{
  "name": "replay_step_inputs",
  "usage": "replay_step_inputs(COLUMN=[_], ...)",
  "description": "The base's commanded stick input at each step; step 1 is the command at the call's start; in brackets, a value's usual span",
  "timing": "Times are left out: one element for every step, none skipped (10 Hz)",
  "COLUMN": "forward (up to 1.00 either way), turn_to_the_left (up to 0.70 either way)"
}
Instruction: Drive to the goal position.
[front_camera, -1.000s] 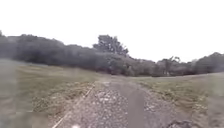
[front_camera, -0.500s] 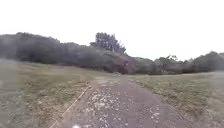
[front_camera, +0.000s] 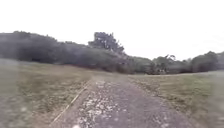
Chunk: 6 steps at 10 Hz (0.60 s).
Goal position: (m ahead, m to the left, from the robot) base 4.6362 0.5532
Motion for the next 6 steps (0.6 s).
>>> replay_step_inputs(forward=[0.6,0.6,0.6,0.6,0.6,0.6], turn_to_the_left=[0.0,0.0,0.0,0.0,0.0,0.0])
